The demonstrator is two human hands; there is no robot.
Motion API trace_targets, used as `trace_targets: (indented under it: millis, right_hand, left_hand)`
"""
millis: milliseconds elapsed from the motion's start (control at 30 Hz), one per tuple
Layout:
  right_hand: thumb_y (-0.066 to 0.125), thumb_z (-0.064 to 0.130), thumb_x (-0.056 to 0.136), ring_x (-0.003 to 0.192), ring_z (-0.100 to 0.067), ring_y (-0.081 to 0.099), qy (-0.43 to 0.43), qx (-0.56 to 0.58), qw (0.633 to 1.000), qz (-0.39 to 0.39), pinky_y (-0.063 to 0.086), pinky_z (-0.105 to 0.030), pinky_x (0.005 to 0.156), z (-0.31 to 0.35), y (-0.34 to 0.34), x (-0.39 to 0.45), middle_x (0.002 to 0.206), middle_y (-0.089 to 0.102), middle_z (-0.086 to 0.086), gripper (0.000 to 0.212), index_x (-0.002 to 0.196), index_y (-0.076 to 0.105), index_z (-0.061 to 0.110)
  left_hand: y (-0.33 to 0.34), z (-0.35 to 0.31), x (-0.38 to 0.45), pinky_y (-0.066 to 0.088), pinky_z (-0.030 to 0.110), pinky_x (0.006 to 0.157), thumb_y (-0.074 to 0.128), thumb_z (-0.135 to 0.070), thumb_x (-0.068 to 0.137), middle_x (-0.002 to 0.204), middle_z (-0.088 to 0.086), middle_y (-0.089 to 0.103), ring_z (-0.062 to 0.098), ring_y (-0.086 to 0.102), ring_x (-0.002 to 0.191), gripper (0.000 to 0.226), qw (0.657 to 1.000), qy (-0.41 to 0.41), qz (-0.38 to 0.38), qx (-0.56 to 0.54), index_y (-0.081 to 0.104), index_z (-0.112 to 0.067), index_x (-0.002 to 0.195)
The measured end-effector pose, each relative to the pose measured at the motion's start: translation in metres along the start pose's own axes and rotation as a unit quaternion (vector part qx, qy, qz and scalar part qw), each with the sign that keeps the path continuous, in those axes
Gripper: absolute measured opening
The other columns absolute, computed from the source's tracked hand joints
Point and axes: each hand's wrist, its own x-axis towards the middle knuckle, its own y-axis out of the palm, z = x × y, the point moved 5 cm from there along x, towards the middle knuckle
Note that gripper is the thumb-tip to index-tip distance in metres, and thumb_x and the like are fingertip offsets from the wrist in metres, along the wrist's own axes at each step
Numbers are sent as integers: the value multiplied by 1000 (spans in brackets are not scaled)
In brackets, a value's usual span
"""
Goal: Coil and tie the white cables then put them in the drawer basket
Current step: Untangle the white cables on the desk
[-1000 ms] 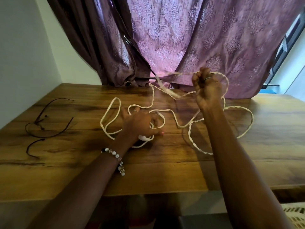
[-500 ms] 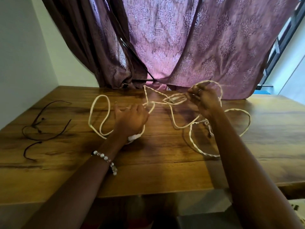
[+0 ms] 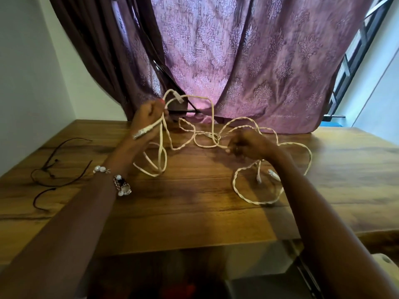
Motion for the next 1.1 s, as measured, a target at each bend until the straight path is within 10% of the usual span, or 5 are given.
trace_targets:
  millis: [300, 533, 733, 900, 1100]
  right_hand:
    - [50, -5, 94, 57, -7, 52, 29, 495, 757, -426, 47, -24, 58, -7, -90, -6, 74, 64, -3, 27, 74, 63, 9]
    - [40, -8, 94, 72, -12, 64, 8, 104, 941, -322, 57, -39, 73, -1, -92, -10, 88, 69, -14, 17, 101, 53, -2]
    - [48, -10, 89, 89, -26, 67, 68, 155, 911, -376, 59, -40, 71, -5, -99, -9, 92, 64, -14, 19, 102, 54, 1]
    - [59, 7, 87, 77, -28, 68, 41, 121, 912, -390, 56, -52, 69, 18, -95, 5, 85, 70, -15, 9, 94, 63, 2]
    - [77, 9, 74, 77, -15, 68, -48, 132, 932, -334, 56, -36, 77, 54, -96, -3, 86, 74, -11, 18, 91, 76, 3]
  left_hand:
    - [-11, 4, -21, 47, 17, 50, 54, -15, 96, 53, -11, 66, 0, 56, 46, 20, 996, -48, 13, -78, 61, -11, 78]
    - [-14, 5, -16, 46, 17, 54, 69, 2, 81, 57, -7, 62, 3, 56, 51, 21, 996, -62, 44, -45, 60, -17, 85]
    - [6, -24, -13, 44, 31, 89, 77, -23, 76, 104, 7, 67, 24, 61, 101, 33, 897, 117, 101, 413, 70, -19, 108]
    - [74, -62, -46, 44, 26, 66, 66, -23, 88, 85, 1, 67, 14, 62, 73, 23, 946, 106, 219, 213, 69, -9, 106]
    - [92, -47, -25, 54, 34, 77, 70, -28, 83, 99, 6, 64, 18, 63, 85, 48, 992, 68, 108, 19, 56, -14, 127]
